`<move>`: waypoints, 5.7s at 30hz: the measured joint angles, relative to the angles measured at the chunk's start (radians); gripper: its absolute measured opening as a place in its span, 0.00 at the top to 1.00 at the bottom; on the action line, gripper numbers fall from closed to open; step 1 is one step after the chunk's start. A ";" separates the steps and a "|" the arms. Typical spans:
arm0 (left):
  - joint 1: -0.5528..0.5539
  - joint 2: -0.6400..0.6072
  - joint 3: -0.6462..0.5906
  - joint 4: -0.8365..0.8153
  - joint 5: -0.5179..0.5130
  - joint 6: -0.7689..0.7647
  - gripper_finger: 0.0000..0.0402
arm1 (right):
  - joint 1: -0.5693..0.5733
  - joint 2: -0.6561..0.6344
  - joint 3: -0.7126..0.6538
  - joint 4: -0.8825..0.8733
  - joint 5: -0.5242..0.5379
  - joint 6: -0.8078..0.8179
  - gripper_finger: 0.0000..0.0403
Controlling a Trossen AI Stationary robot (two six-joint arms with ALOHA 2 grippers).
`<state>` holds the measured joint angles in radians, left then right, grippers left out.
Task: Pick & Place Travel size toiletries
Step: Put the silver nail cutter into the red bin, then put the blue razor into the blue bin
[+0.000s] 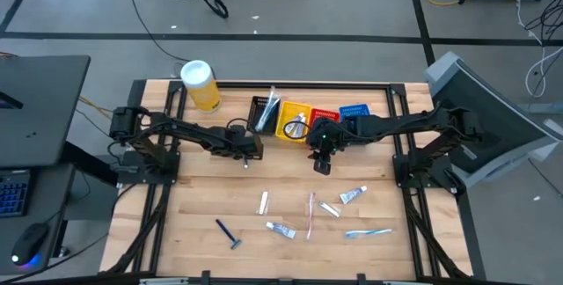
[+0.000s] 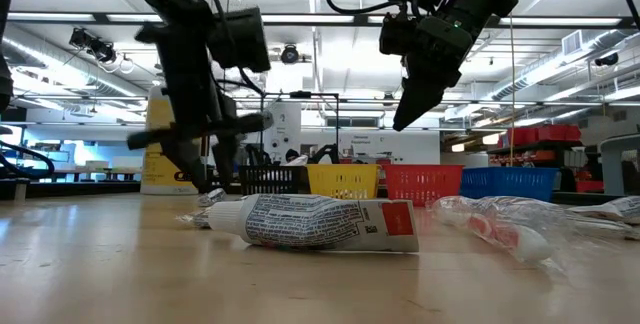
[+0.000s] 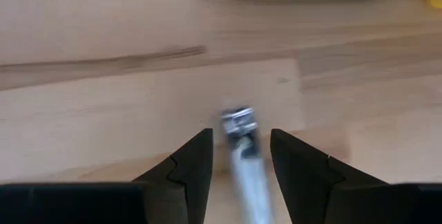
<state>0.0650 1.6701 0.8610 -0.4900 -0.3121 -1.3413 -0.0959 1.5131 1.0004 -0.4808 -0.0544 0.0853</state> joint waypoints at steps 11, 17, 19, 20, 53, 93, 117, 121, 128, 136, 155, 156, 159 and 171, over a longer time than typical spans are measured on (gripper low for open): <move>0.028 0.040 0.003 0.017 0.017 0.071 0.68 | 0.000 0.000 -0.001 0.018 -0.001 0.001 0.62; 0.029 0.041 0.001 0.032 0.003 0.113 0.80 | 0.000 0.000 -0.006 0.050 0.000 0.001 0.62; 0.029 0.043 0.006 0.042 -0.009 0.132 0.82 | 0.000 0.000 -0.027 0.105 -0.001 0.005 0.62; 0.029 0.045 0.011 0.046 -0.011 0.149 0.82 | 0.000 0.000 -0.040 0.130 -0.002 0.013 0.62; -0.015 0.043 0.232 0.767 0.170 0.998 0.80 | -0.029 0.000 -0.326 0.873 -0.135 0.082 0.62; -0.015 0.032 0.231 0.845 0.236 1.053 0.79 | -0.037 -0.145 -0.326 0.814 -0.160 0.031 0.84; -0.015 0.034 0.231 0.715 0.031 1.053 0.60 | -0.088 -0.217 -0.324 0.341 0.401 0.132 0.84; -0.013 0.034 0.231 0.716 0.031 1.053 0.60 | -0.149 -0.186 -0.324 0.311 0.366 0.262 0.84; -0.013 0.033 0.231 0.716 0.039 1.053 0.60 | -0.187 -0.097 -0.325 0.288 0.312 0.264 0.84; -0.013 0.033 0.231 0.716 0.043 1.053 0.60 | -0.196 -0.062 -0.325 0.298 0.313 0.234 0.73; -0.012 0.023 0.233 0.555 0.042 1.112 0.60 | -0.061 -0.062 -0.199 0.216 0.127 -0.015 0.68; -0.012 0.021 0.233 0.520 0.042 1.105 0.60 | -0.043 -0.062 -0.199 0.214 0.103 -0.020 0.68; -0.012 0.012 0.233 0.436 0.047 1.068 0.60 | 0.008 -0.063 -0.208 0.212 0.019 -0.023 0.68; -0.075 0.012 0.233 0.007 0.374 1.197 0.60 | 0.157 -0.063 -0.248 0.246 -0.048 0.012 0.67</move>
<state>-0.0097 1.6821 1.0939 -0.4831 0.0616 -0.1439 0.0613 1.4506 0.7521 -0.2353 -0.1022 0.0970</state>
